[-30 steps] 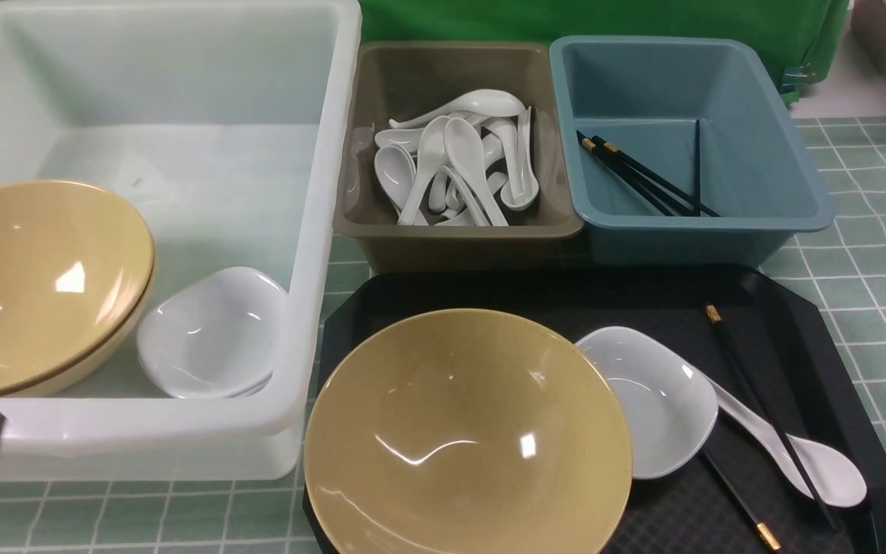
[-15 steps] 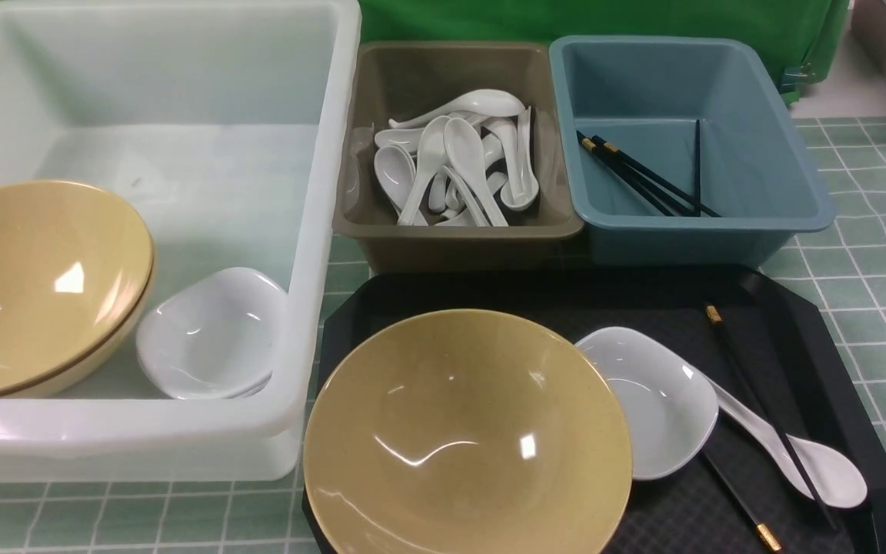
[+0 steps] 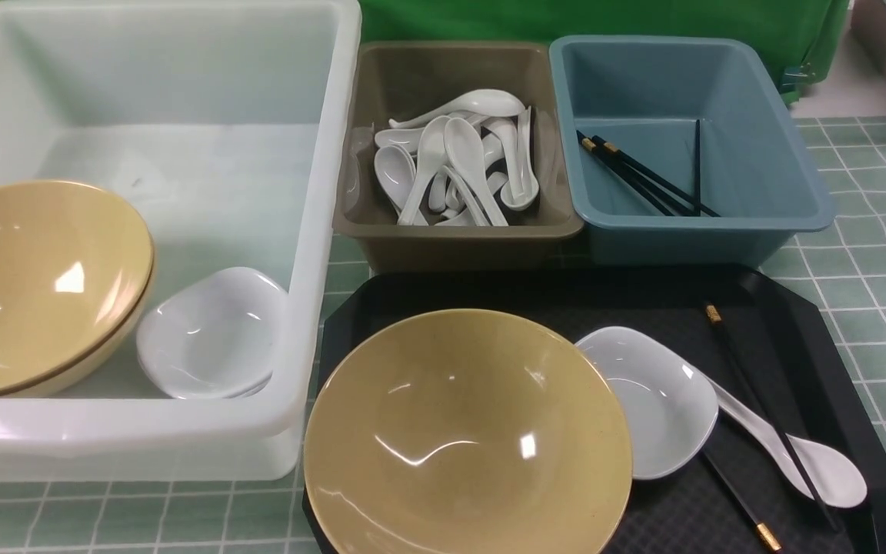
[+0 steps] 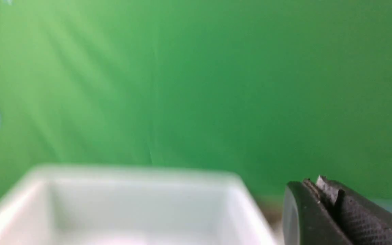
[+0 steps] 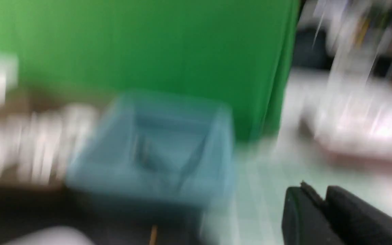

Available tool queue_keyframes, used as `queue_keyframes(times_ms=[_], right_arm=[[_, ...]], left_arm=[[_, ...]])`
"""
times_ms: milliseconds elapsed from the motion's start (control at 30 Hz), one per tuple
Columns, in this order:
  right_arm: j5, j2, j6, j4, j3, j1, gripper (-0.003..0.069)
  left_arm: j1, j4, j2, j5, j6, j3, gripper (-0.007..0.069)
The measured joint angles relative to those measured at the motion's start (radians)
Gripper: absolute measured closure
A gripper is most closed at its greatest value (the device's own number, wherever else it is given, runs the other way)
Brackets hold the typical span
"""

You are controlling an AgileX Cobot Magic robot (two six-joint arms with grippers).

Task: On blue table put chopsticks spoon bowls plates into blue grey white boxes.
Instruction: 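Grasp the large bowl on the tray by its rim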

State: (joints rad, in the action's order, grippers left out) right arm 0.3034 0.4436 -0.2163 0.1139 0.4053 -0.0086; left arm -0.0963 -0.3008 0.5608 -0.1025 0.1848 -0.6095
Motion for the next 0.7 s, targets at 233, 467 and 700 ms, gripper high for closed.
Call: queue_keyframes(times_ms=[233, 467, 700], right_arm=[[0.302, 0.165, -0.075, 0.053, 0.0, 0.03, 0.0531], [0.301, 0.254, -0.324, 0.262, 0.0, 0.148, 0.062], [0.228, 0.306, -0.388, 0.297, 0.0, 0.293, 0.0622]], left_arm=[[0.0, -0.085, 0.317, -0.647, 0.051, -0.298, 0.0623], [-0.034, -0.35, 0.6, -1.002, 0.243, -0.519, 0.0623], [-0.377, -0.313, 0.853, -1.02, 0.281, -0.644, 0.0623]])
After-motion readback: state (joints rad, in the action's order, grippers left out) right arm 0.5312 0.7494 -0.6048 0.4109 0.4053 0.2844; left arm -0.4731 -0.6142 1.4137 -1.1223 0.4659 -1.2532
